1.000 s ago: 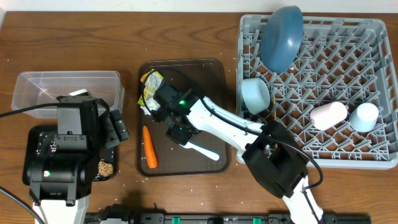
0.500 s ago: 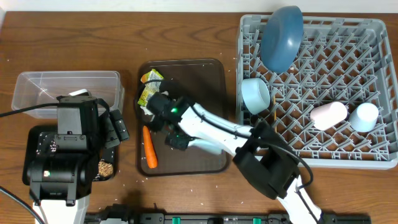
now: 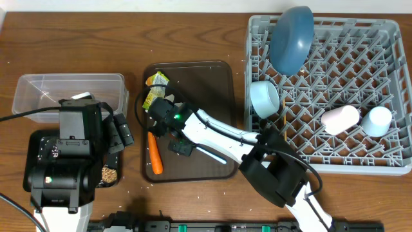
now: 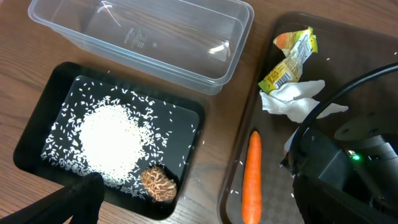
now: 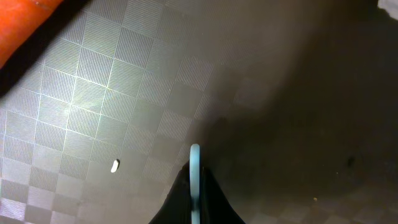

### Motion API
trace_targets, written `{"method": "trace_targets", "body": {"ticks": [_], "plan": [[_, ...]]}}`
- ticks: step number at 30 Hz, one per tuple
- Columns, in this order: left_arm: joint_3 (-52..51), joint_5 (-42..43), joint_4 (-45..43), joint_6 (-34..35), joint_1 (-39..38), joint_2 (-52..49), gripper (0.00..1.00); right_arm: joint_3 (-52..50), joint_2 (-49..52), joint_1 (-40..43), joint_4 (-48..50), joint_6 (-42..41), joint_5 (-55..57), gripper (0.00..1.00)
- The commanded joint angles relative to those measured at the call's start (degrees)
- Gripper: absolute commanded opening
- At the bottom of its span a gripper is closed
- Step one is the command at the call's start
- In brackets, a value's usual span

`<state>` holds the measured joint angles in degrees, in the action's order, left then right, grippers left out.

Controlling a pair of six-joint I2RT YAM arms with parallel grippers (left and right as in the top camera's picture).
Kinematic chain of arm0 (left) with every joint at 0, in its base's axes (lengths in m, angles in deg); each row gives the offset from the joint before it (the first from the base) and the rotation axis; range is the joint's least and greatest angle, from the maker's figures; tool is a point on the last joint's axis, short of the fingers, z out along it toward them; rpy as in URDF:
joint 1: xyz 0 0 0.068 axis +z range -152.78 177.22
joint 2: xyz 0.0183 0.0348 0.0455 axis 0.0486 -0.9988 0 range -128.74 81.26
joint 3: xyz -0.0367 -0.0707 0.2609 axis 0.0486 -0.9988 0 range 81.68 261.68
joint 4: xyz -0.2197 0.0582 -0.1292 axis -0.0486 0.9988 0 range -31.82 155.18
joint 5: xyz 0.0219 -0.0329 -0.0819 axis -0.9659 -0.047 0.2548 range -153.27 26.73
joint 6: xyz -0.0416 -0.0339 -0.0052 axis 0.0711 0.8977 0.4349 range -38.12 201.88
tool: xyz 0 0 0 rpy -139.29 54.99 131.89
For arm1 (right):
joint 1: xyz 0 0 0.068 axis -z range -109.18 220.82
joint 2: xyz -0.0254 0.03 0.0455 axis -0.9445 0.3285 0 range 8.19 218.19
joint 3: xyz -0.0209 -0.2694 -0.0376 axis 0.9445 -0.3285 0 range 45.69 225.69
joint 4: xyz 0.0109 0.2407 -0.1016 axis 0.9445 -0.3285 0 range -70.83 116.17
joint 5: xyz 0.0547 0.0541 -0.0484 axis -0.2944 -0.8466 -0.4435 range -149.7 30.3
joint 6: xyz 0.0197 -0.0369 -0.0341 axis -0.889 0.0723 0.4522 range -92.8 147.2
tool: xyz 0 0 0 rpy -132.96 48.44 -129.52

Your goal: Sort waste into correct bins and load items into the dishwasher rack

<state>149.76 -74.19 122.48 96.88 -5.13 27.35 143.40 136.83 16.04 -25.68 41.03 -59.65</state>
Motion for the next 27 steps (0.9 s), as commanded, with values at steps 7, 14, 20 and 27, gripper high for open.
{"method": "trace_targets", "body": {"ticks": [7,14,20,27], "plan": [[0.79,-0.94,0.15,0.26,0.09,0.0,0.98,-0.96,2.32,0.13,-0.28,-4.02,6.36,0.01],[0.79,-0.94,0.15,0.26,0.09,0.0,0.98,0.79,2.19,0.66,-3.41,-9.27,9.97,0.01],[0.79,-0.94,0.15,0.26,0.09,0.0,0.98,6.25,2.19,1.81,-8.94,-13.16,9.01,0.01],[0.79,-0.96,0.15,0.26,0.09,0.0,0.98,15.08,2.19,4.85,-16.26,-17.75,6.54,0.01]]}}
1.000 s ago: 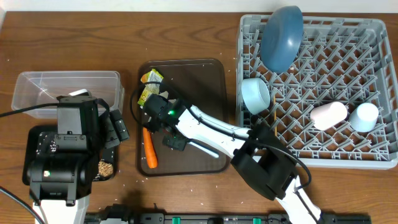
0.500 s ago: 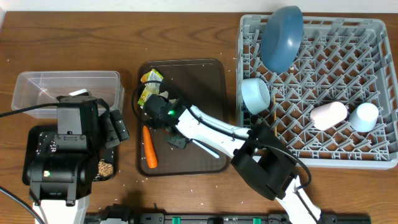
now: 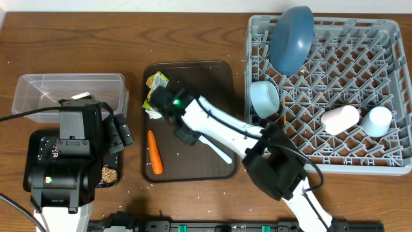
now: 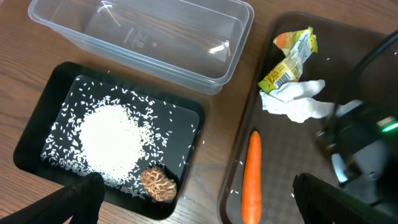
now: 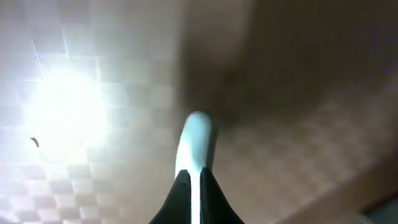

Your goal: Sort waste into correct bins and load items into the dishwasher rack

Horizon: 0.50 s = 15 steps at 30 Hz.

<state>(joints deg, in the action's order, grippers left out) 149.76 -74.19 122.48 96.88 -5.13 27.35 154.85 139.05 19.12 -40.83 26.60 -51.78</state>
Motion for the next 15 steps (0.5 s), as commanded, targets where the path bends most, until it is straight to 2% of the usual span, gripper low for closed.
{"method": "trace_targets", "body": {"ticks": [1,11,12,13,14,15], "plan": [[0.79,-0.94,0.15,0.26,0.09,0.0,0.98,4.68,-0.04,2.25,-1.88,-3.65,-2.32,0.01],[0.79,-0.94,0.15,0.26,0.09,0.0,0.98,2.69,-0.02,4.46,-2.38,-3.5,-5.22,0.03],[0.79,-0.94,0.15,0.26,0.09,0.0,0.98,2.32,-0.02,4.57,-2.4,-4.0,-5.51,0.25],[0.79,-0.96,0.15,0.26,0.09,0.0,0.98,2.05,-0.02,4.72,-2.45,-4.37,-6.12,0.52],[0.79,-0.96,0.15,0.26,0.09,0.0,0.98,1.75,-0.02,4.96,-2.43,-5.07,-7.06,0.57],[0.79,-0.94,0.15,0.26,0.09,0.0,0.98,1.6,-0.02,5.4,-2.43,-5.9,-8.59,0.57]]}}
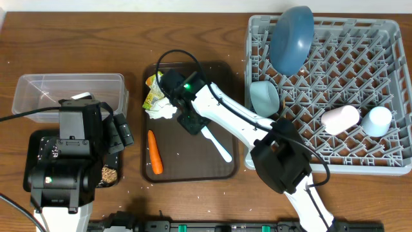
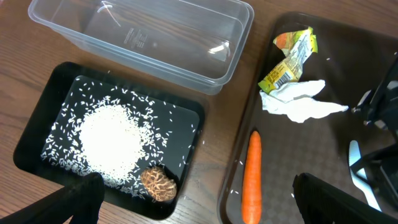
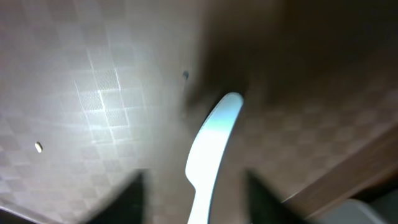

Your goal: Sort waste into correct bins and load items into the dishwasher rack

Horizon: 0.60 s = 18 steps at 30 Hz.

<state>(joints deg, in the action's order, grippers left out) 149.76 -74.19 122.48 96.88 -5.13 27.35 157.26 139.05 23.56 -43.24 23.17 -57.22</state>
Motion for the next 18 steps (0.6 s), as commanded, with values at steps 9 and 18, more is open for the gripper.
{"method": "trace_targets", "body": {"ticks": [9,18], "plan": [[0.79,-0.96,0.15,0.26,0.09,0.0,0.98,-2.16,0.42,8.72,1.79,-2.4,-17.33,0.39],[0.79,-0.96,0.15,0.26,0.09,0.0,0.98,-8.0,0.57,11.06,6.62,1.38,-26.34,0.33]]}}
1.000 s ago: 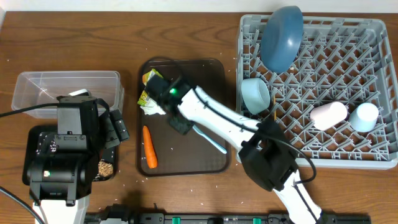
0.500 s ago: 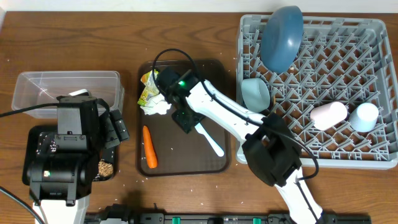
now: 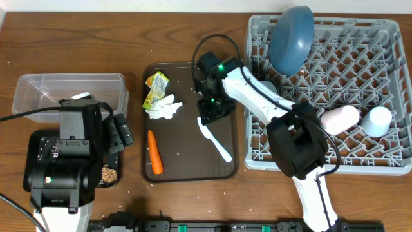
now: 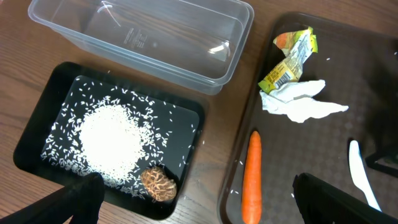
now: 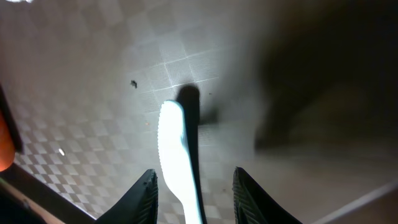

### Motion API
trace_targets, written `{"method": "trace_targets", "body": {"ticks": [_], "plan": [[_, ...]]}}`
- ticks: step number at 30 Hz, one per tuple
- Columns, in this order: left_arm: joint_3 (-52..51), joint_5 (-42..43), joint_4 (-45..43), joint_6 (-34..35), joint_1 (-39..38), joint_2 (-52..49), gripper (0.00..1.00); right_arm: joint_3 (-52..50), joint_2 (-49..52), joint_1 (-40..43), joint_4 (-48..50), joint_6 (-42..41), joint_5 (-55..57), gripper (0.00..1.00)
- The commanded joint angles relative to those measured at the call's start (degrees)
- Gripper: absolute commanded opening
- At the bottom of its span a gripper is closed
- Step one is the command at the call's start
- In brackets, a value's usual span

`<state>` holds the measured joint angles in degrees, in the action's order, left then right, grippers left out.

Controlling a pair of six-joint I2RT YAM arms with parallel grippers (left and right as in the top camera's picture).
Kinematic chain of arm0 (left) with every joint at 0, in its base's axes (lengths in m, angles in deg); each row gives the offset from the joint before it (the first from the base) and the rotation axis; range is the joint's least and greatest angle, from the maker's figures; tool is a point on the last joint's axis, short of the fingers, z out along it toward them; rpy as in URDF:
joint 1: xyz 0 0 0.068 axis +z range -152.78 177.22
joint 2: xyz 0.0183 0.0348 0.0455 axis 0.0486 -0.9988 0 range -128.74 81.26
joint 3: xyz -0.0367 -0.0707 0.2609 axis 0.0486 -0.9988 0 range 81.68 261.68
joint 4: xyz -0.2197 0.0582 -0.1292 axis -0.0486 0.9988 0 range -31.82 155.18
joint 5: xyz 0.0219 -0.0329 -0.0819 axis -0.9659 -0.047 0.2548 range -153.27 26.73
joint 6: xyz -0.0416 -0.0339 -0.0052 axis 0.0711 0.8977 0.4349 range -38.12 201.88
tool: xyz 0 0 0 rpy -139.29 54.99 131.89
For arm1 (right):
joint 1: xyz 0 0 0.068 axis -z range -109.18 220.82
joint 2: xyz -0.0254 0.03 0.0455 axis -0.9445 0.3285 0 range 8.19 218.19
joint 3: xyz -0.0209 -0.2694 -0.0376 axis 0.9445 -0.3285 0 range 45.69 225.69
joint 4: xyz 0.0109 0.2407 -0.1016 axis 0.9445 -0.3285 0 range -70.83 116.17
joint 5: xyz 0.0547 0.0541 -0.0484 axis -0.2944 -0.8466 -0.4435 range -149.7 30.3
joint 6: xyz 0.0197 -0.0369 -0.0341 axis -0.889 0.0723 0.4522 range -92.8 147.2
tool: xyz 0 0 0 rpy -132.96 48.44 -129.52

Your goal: Sort waste into correct bins and load items into the dishwasher rack

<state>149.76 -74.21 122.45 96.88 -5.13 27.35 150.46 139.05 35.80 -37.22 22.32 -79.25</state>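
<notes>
A white plastic knife [image 3: 214,142] lies flat on the brown tray [image 3: 187,167]. My right gripper [image 3: 209,111] hangs open over the knife's upper end. In the right wrist view the knife [image 5: 177,158] lies between the spread fingers [image 5: 144,193], which are not touching it. An orange carrot [image 3: 153,152], a crumpled white tissue [image 3: 165,108] and a yellow-green wrapper [image 3: 155,89] rest on the tray's left side. My left gripper [image 4: 199,211] is open above the gap between the black bin and the tray, holding nothing.
A clear plastic container [image 4: 143,37] stands at the far left. In front of it is a black bin [image 4: 37,124] holding rice and a mushroom [image 4: 158,183]. The grey dish rack [image 3: 386,164] on the right carries a blue bowl [image 3: 291,38] and two cups [image 3: 340,118].
My right arm has swung to the right, and its open gripper now sits a little farther back and right. The knife lies in about the same place. The left arm has not moved.
My right gripper was shut on the knife at the tray's left side, close to the carrot. Then it held the knife nearer the tray's middle. Then the jaws stood apart with the knife lying on the tray, as it does now.
</notes>
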Motion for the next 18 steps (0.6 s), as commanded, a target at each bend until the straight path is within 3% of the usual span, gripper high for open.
{"method": "trace_targets", "body": {"ticks": [1,11,15,18], "plan": [[0.79,-0.92,0.17,0.26,0.09,0.0,0.98,-1.57,0.57,-1.57,0.87,2.19,-3.78,0.34],[0.79,-0.94,0.17,0.26,0.09,0.0,0.98,-7.23,1.49,-3.65,6.19,0.63,-0.39,0.24],[0.79,-0.94,0.17,0.26,0.09,0.0,0.98,-7.48,1.66,-3.63,6.38,0.68,-0.87,0.01],[0.79,-0.92,0.17,0.26,0.09,0.0,0.98,-7.43,1.66,-3.67,6.38,0.68,-0.87,0.01]]}}
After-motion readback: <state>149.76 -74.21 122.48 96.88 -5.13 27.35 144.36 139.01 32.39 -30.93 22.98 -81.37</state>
